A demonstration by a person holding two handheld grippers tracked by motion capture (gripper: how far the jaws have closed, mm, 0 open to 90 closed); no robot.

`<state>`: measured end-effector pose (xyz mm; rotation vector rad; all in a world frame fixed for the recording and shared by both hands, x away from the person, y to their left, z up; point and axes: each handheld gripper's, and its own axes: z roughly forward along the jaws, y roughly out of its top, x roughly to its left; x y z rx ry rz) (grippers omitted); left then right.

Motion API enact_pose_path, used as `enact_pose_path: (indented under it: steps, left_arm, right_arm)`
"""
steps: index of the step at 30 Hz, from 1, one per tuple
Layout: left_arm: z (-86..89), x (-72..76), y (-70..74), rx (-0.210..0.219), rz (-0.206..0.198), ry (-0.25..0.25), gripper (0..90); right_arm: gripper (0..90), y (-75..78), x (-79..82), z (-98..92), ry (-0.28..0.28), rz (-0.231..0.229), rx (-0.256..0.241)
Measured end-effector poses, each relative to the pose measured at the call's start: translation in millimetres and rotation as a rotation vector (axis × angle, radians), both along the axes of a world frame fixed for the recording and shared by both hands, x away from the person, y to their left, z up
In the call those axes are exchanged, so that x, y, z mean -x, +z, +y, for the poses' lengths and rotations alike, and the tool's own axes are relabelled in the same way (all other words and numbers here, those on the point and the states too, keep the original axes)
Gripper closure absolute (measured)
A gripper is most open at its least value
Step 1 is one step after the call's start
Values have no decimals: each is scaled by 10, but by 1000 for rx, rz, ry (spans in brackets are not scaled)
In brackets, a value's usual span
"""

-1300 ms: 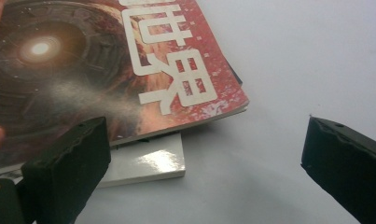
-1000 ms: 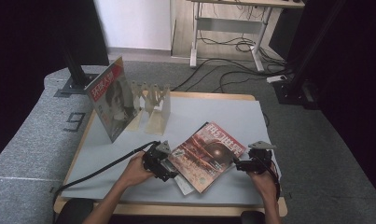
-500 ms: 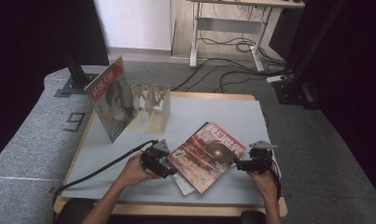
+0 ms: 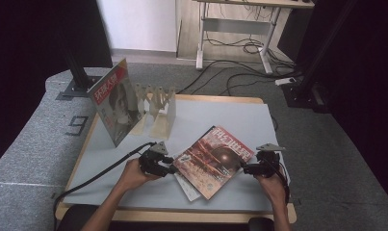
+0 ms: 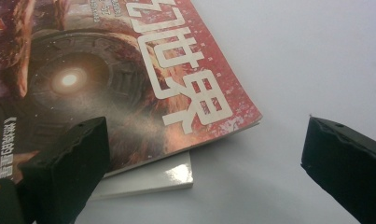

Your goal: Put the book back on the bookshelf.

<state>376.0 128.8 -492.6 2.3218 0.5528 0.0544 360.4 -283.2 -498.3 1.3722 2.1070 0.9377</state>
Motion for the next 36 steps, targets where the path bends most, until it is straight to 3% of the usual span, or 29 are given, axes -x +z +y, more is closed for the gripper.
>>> enact_pose_path:
  steps: [3, 12, 21, 28, 36]
  left_arm:
    - [1, 1, -6, 3, 2, -3, 600]
    - [-29, -33, -3, 21, 10, 11, 680]
    - [-98, -54, 2, 10, -1, 13, 684]
    - [-148, -82, -10, 21, 1, 21, 679]
    - [-178, -85, -8, 15, -5, 17, 667]
  right_arm:
    - [10, -13, -33, -4, -1, 10, -3]
    - [12, -43, -185, -50, -7, 48, -47]
    - [13, -42, -208, -48, -6, 51, -44]
    - [22, -8, -213, -151, -21, 49, -60]
    - [14, -49, -363, -188, -6, 101, -85]
